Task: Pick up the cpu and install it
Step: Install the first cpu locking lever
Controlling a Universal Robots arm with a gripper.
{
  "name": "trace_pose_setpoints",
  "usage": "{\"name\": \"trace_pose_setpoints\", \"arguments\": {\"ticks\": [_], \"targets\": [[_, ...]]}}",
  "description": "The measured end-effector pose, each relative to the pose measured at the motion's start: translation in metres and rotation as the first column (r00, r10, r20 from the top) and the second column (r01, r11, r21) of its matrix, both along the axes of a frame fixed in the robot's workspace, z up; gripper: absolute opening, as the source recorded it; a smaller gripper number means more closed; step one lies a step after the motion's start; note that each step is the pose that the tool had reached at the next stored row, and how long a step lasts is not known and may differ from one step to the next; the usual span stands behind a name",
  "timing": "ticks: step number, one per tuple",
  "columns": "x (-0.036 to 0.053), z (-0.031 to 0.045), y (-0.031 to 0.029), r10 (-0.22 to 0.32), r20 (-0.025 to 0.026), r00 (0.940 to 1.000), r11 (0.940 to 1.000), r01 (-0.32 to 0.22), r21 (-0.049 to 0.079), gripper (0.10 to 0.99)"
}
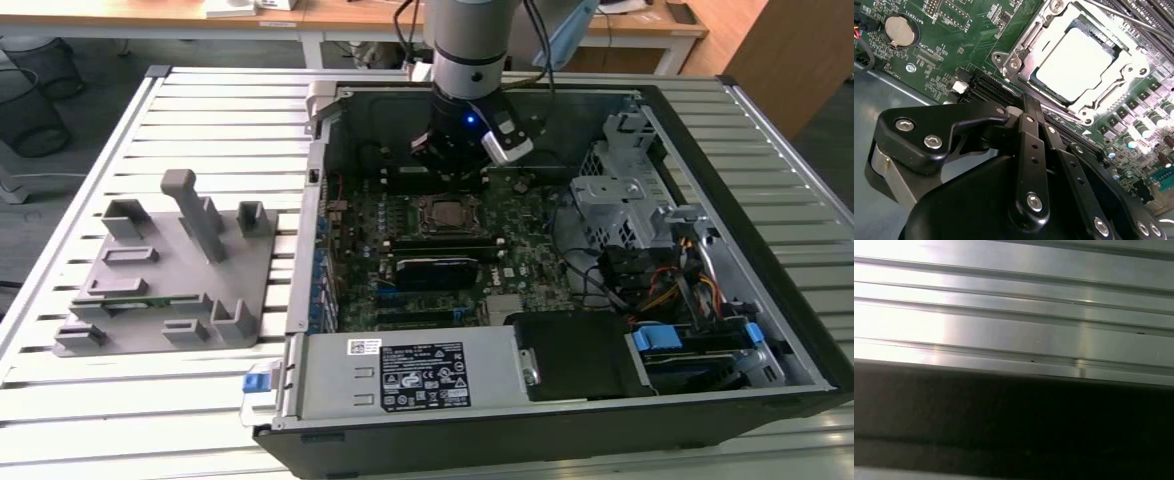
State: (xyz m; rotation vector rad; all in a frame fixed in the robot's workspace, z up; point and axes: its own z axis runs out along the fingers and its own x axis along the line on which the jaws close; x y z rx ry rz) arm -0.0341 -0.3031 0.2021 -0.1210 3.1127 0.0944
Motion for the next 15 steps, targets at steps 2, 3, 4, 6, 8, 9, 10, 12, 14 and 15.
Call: {"name": "trace_pose_setpoints", "arguments": {"ticks": [2,3,4,6,8,9,10,12,14,15], "targets": [[0.0004,-0.0018,0.0,0.0,0.0,1.0,1.0,0.0,0.0,0.106],[0.0006,-0.0024,0.0,0.0,0.0,1.0,1.0,0.0,0.0,0.106],[0.0008,-0.0031,0.0,0.0,0.0,1.0,1.0,0.0,0.0,0.106],[0.0012,-0.0042,0.0,0.0,-0.0001,1.0,1.0,0.0,0.0,0.106],[0.0018,-0.0051,0.0,0.0,0.0,1.0,1.0,0.0,0.0,0.106],[0.002,-0.0052,0.0,0.0,-0.0001,1.0,1.0,0.0,0.0,0.106],[0.002,-0.0052,-0.0001,0.0,-0.0001,1.0,1.0,0.0,0.0,0.106],[0.0021,-0.0052,0.0,0.0,0.0,1.0,1.0,0.0,0.0,0.106],[0.0021,-0.0044,0.0,0.0,0.0001,1.0,1.0,0.0,0.0,0.106],[0.0021,-0.0038,0.0,0.0,0.0001,1.0,1.0,0.0,0.0,0.106]]}}
